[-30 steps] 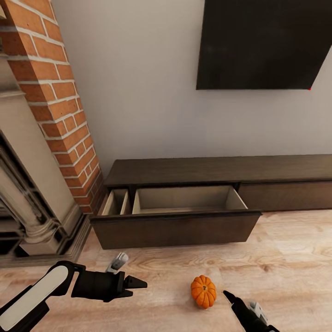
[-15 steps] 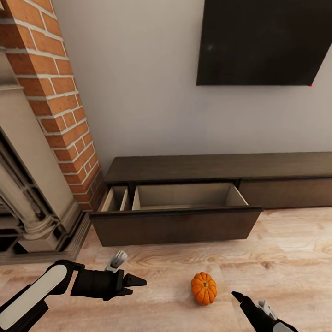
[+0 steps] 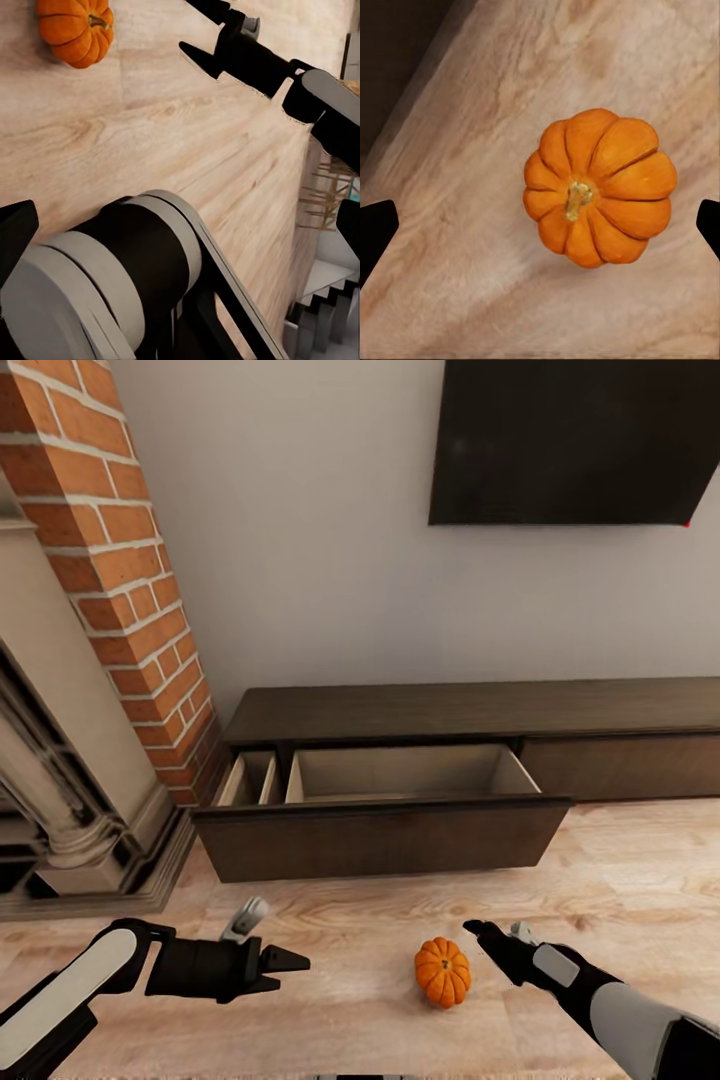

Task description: Place each of the two pumpkins and all three candles from the living room inside a cabinet in the living room (use any cabinet), then make sure every cabinet is closed, and position the cauldron so it is next to a table in the living room.

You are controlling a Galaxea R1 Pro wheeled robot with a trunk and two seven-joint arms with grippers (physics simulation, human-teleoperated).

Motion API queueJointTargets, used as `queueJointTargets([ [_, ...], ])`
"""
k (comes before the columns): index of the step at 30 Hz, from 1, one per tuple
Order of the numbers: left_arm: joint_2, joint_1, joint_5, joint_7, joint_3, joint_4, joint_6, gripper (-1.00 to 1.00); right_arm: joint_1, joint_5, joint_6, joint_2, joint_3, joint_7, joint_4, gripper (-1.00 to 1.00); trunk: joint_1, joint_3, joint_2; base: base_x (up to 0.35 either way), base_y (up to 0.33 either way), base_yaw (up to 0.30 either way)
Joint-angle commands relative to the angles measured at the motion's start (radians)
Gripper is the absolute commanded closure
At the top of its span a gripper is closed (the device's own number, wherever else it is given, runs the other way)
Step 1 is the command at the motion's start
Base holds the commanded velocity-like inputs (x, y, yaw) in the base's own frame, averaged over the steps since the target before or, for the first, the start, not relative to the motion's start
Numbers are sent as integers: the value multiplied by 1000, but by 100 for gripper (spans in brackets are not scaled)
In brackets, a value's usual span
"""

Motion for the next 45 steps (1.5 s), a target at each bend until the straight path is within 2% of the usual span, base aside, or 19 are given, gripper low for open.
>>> queueJointTargets([
  [1, 1, -1, 11, 10, 1, -1, 0, -100, -6, -7, 7, 6, 23, -20, -8, -100, 0, -5, -1, 0, 0, 0],
  [4, 3, -1, 11, 10, 6, -1, 0, -100, -12, -8, 16, 16, 48, -88, -17, -100, 2, -16, -1, 0, 0, 0],
  [6, 3, -1, 11, 10, 5, -1, 0, -100, -13, -8, 25, 17, 53, -105, -20, -100, 2, -24, -2, 0, 0, 0],
  [11, 2, -1, 11, 10, 4, -1, 0, -100, -14, -9, 58, 19, 56, -117, -22, -100, 5, -44, -3, 0, 0, 0],
  [15, 3, -1, 12, 10, 4, -2, 0, -100, -14, -8, 42, 19, 59, -107, -22, -100, 6, -59, -4, 0, 0, 0],
  [18, 3, -1, 12, 10, 4, -2, 0, -100, -14, -7, -4, 15, 62, -49, -23, -100, 8, -71, -5, 0, 0, 0],
  [23, 2, -1, 12, 10, 2, -2, 0, -100, -14, -8, -23, 10, 61, 157, -8, -100, 10, -90, -6, 0, 0, 0],
  [27, 2, -1, 12, 10, 1, -2, 0, -100, -14, -8, -23, 11, 62, 195, 2, -100, 11, -94, -6, 0, 0, 0],
  [31, 2, -1, 12, 10, 1, -3, 0, -100, -14, -9, -22, 9, 61, 189, 5, -100, 11, -102, -7, 0, 0, 0],
  [35, 2, -1, 13, 6, 3, -8, 0, -100, -14, -9, -23, 8, 61, 123, 5, -100, 13, -117, -7, 0, 0, 0],
  [38, 9, -1, 13, -56, 5, -9, 1, -100, -14, -10, -25, 8, 61, 93, 5, -100, 13, -117, -7, 0, 0, 0],
  [41, 65, -1, 11, -155, 8, -11, 2, -100, -14, -10, -25, 8, 60, 86, 5, -100, 13, -117, -7, 0, 0, 0],
  [42, 100, -1, 11, -204, 13, -12, 2, -100, -14, -10, -24, 7, 61, 85, 5, -100, 13, -117, -7, 0, 0, 0],
  [43, 150, -1, 11, -283, 23, -12, 2, -100, -14, -10, -24, 7, 60, 85, 5, -100, 13, -117, -7, 0, 0, 0],
  [45, 214, -1, 4, -379, 39, -12, 2, -100, -14, -10, -25, 7, 60, 88, 5, -100, 13, -117, -7, 0, 0, 0],
])
